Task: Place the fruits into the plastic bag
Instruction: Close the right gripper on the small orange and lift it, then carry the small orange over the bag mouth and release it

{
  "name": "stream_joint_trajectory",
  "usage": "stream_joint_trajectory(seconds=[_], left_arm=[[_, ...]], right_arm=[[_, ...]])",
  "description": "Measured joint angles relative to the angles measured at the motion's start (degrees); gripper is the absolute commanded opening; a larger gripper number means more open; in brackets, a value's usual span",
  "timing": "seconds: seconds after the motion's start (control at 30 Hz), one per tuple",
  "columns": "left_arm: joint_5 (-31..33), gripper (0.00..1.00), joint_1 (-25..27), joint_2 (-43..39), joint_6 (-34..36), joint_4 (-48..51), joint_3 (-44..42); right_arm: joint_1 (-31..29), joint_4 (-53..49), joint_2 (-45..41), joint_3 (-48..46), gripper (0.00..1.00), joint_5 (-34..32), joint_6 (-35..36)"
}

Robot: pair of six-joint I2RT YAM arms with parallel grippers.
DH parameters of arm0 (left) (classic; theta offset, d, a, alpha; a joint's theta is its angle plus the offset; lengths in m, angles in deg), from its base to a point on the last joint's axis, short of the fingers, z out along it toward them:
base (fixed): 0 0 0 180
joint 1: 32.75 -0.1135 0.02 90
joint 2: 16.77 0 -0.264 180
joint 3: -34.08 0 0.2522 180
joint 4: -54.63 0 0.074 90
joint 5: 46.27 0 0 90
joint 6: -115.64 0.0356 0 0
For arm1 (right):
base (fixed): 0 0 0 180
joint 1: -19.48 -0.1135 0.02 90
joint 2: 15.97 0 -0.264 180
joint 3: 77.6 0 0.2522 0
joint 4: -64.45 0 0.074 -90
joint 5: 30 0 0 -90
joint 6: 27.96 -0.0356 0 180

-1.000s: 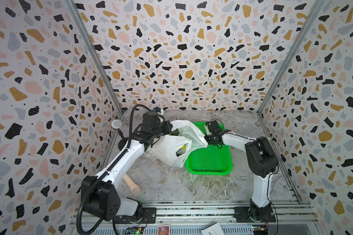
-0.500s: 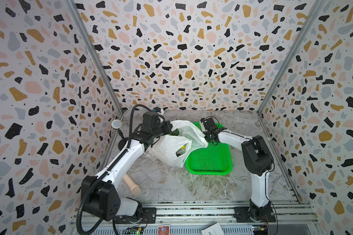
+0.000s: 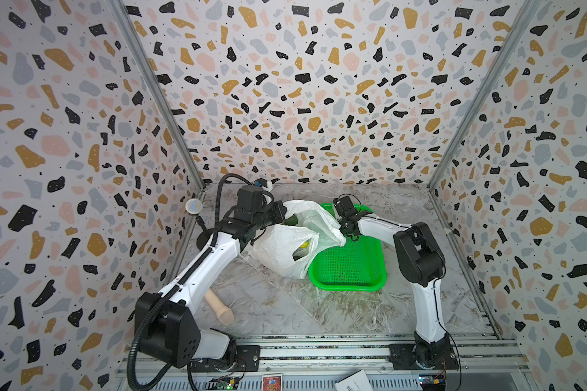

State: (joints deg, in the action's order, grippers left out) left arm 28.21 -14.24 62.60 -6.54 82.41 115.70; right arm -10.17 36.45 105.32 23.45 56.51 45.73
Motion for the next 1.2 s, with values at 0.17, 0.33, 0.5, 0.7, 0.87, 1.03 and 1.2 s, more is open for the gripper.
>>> stream_joint_trajectory(seconds=[0.17, 0.33, 0.5, 0.7, 0.87, 1.03, 1.2], left_arm=[[0.0, 0.0, 0.0, 0.0, 0.0, 0.0, 0.0], [0.0, 0.0, 0.0, 0.0, 0.0, 0.1, 0.0], [-0.1, 0.0, 0.0, 0.1, 0.0, 0.0, 0.0], [-0.3, 0.0, 0.0, 0.2, -0.1, 0.0, 0.0], [-0.5, 0.0, 0.0, 0.2, -0.1, 0.0, 0.0], [-0.5, 0.0, 0.0, 0.2, -0.1, 0.0, 0.0], [-0.5, 0.0, 0.0, 0.2, -0.1, 0.0, 0.0]], right_arm=[[0.4, -0.9, -13.4, -5.5, 0.29, -0.9, 0.4], [0.6, -2.1, -29.9, -7.4, 0.32, -2.6, 1.4], [-2.3, -2.1, -41.4, -5.9, 0.34, -2.3, 3.9], [-10.1, 0.8, -41.0, -4.5, 0.35, 7.7, 3.4], [-14.1, 2.5, -32.7, -4.5, 0.35, 13.8, 0.5], [-14.6, 1.9, -26.6, -4.4, 0.42, 14.6, -2.9], [-14.4, 0.7, -23.8, -1.3, 0.67, 14.4, -4.5]])
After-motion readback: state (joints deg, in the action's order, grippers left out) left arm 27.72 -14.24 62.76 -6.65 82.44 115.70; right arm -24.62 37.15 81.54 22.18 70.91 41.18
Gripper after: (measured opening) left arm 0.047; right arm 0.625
